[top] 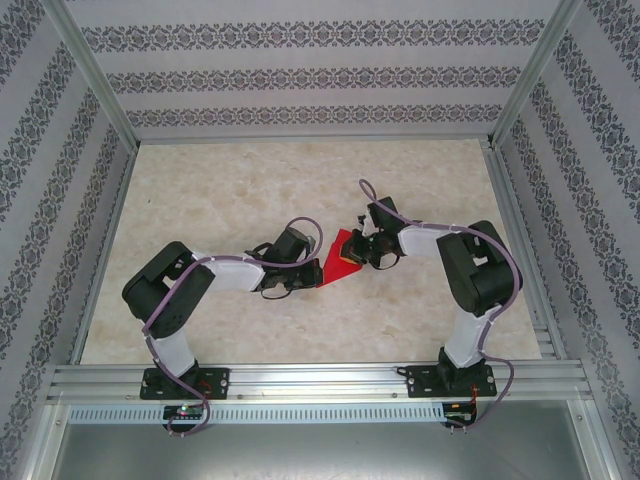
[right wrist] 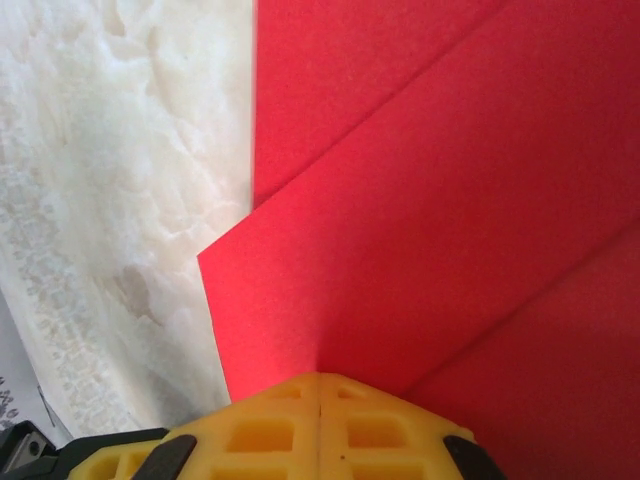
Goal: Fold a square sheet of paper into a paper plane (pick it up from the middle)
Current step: Fourth fold the wing at the center of the table.
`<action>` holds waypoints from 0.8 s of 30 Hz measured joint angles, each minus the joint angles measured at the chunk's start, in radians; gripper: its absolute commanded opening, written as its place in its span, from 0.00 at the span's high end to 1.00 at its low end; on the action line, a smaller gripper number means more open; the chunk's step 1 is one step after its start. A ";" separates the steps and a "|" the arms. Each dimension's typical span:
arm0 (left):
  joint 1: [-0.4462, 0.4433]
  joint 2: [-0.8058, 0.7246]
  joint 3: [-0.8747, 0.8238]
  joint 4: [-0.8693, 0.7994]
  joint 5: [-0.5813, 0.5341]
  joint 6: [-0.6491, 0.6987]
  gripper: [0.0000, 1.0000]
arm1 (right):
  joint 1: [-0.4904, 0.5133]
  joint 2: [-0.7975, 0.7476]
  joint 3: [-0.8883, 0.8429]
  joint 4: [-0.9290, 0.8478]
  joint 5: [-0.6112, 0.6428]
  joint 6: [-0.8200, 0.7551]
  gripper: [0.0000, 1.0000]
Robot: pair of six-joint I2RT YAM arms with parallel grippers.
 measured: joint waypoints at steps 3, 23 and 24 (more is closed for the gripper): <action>-0.002 0.000 0.003 -0.005 -0.004 0.000 1.00 | 0.025 -0.051 -0.001 -0.008 0.014 -0.001 0.95; -0.007 0.000 0.014 -0.025 -0.018 -0.008 1.00 | 0.139 0.007 -0.029 0.023 0.026 0.006 1.00; -0.007 0.000 0.013 -0.021 -0.016 -0.012 1.00 | 0.139 0.009 -0.029 0.024 0.024 0.006 1.00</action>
